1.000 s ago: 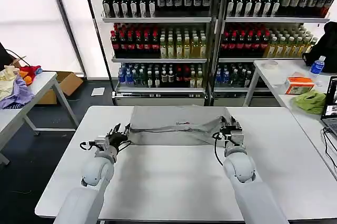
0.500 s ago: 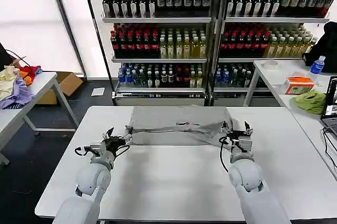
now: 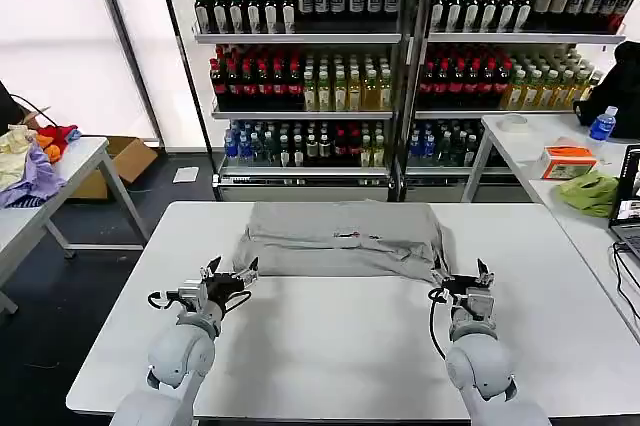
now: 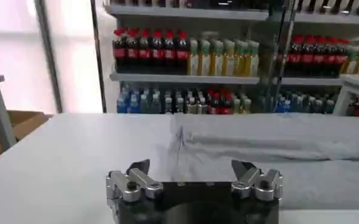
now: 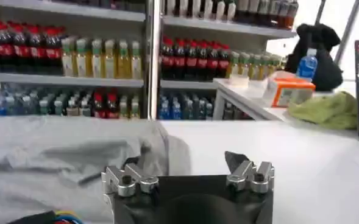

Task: Fold and organize the clothes.

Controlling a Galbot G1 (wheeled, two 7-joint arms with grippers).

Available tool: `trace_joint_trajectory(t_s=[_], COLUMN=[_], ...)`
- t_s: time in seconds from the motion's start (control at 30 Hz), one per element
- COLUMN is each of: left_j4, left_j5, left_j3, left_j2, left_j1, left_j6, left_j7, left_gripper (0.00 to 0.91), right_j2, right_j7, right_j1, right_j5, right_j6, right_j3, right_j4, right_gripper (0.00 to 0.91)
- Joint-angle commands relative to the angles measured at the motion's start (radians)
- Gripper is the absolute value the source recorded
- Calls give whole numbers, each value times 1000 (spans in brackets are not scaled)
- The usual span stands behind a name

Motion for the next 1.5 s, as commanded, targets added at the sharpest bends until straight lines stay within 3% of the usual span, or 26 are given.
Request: trace_joint_trajectory(t_s=[0.03,0.27,0.4,0.43,0.53,0.57,0.6,0.63,0.67,1.13,1.5], left_j4=[63,92,97,96,91,88,86,82,81,81,-94], left_j5=[10,12,12,11,8,8,8,8,6,16,20], left_j3=[0,1,2,4,12,18,20,25,27,53,45], left_j2=[0,6,6,8,13,17,20,22,22,43,77], left_j1=[-26,-33,-37,-38,-36,-32,-29,-25,-23,-12,58], left_j6=[5,25,34,39,51,56,58,64,65,63,25], left_j7=[-1,-4,-9,-10,-9,-7,-7,-4,-2,10,26], left_gripper=[907,907,907,907,695,494,413,232,30,0,0], right_j2=[1,8,7,5,3,3,4,4,5,15,10], right_j7=[4,2,8,10,15,22,25,27,29,31,34], right_j1=[-20,-9,-1,0,2,3,3,3,1,-23,-71], right_j5=[16,18,28,30,32,35,35,35,35,65,51], right_j6=[-6,-20,-27,-31,-38,-46,-48,-55,-58,-61,-62], right_j3=[2,-19,-21,-23,-28,-30,-31,-34,-37,-29,-20], right_j4=[-26,-45,-53,-53,-54,-56,-57,-58,-58,-64,69], right_gripper=[907,907,796,675,413,232,151,20,0,0,0])
